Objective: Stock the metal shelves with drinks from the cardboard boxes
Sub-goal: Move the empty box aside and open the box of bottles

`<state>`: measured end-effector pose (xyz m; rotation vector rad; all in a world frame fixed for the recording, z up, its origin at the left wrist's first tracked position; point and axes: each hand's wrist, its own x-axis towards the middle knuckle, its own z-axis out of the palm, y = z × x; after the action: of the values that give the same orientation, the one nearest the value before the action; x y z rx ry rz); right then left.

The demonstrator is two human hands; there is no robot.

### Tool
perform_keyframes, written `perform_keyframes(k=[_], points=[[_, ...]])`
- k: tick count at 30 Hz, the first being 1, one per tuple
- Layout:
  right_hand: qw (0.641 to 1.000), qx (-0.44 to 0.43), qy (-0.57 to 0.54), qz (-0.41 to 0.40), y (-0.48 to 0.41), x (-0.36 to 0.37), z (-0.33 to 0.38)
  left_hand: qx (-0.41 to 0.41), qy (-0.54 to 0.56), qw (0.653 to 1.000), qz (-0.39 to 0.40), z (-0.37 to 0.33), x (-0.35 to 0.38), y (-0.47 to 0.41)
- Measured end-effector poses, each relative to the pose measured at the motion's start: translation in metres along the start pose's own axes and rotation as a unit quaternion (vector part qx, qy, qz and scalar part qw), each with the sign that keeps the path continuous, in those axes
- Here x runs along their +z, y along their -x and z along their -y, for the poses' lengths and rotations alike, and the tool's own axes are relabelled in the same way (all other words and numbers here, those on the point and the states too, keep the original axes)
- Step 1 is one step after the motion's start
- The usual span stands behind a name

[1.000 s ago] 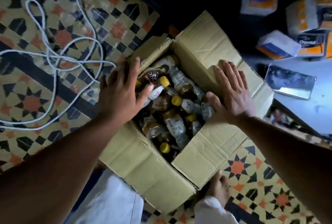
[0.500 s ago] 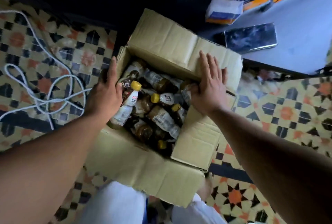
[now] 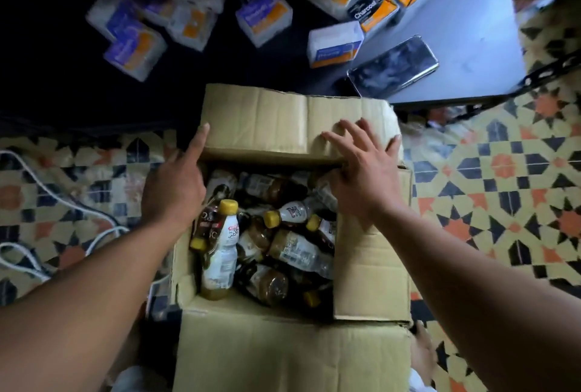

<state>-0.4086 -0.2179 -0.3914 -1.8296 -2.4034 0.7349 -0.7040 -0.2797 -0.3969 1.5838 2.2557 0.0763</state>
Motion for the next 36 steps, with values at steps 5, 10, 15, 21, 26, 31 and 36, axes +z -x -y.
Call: perform_keyframes(k=[5, 10, 15, 21, 26, 31, 36], points=[[0.998, -0.025, -0.036, -0.051, -0.025, 0.0, 0.003, -0.007, 0.045, 0.997, -0.057, 0.014, 0.006, -0.008], [0.994, -0.087, -0.048, -0.052, -0.058, -0.008, 0.02, -0.021, 0.078, 0.992, -0.101, 0.025, 0.0, -0.019], [0.996, -0.078, -0.039, -0.028, -0.063, -0.009, 0.025, -0.032, 0.081, 0.988, -0.129, 0.021, 0.0, -0.016], [0.991, -0.088, -0.078, -0.057, -0.054, -0.009, 0.027, -0.007, 0.046, 0.989, -0.143, 0.021, 0.007, -0.018], [0.984, -0.057, -0.136, -0.097, -0.045, -0.014, 0.027, -0.004, 0.025, 0.992, -0.124, 0.02, 0.004, -0.013], [0.981, -0.06, -0.159, -0.093, -0.041, -0.026, 0.025, -0.009, 0.023, 0.992, -0.12, 0.018, 0.003, -0.012], [0.985, -0.06, -0.141, -0.082, -0.034, -0.036, 0.027, -0.007, -0.017, 0.994, -0.105, 0.021, 0.007, -0.011]])
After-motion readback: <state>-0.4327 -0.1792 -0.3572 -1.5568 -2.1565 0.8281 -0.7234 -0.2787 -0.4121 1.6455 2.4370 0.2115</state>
